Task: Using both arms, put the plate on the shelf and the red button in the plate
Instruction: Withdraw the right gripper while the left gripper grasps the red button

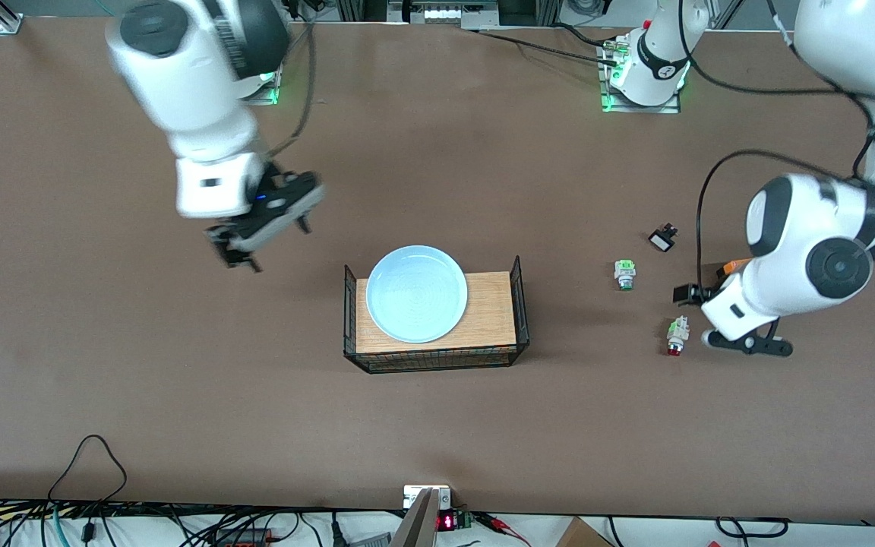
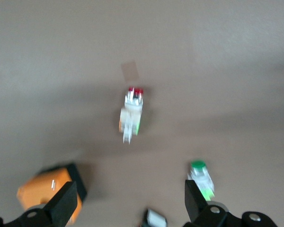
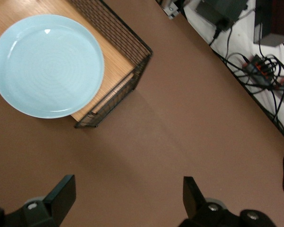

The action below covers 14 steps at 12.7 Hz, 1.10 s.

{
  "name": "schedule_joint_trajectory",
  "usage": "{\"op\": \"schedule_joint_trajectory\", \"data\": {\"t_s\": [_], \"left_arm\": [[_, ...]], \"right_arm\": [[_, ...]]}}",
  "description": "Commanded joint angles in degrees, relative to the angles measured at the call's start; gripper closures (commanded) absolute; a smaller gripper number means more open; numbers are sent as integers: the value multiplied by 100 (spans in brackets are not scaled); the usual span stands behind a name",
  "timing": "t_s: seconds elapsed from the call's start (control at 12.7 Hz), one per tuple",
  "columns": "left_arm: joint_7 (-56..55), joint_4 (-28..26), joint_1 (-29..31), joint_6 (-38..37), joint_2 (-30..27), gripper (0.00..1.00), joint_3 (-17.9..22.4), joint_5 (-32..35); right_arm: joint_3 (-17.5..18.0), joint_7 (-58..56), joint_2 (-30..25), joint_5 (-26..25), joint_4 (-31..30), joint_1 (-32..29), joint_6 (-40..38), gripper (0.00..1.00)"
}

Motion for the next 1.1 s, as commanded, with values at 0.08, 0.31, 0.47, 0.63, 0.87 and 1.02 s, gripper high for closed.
{"op": "schedule_joint_trajectory", "data": {"t_s": [0.08,0.31,0.47,0.63,0.87,1.02], "left_arm": [[672,-76,290,937,710,0,-23,72],[682,-734,290,1850,764,0,-23,72],[673,-851,290,2091,807,36,-23,72],[690,-807,290,2047,808,65,-23,72],[883,-640,290,2047,773,82,-31,72],[1050,-570,290,2038,737,89,-31,72]], "right_arm": [[89,182,-296,502,-32,-882,-503,0],[80,998,-542,740,-41,-1323,-1136,0],[-8,1385,-726,740,-41,-1446,-1470,0],[-104,1912,-919,749,-76,-1456,-1795,0],[-192,2407,-1175,881,-111,-1464,-2183,0],[-271,2407,-1236,881,-190,-1473,-2253,0]]}}
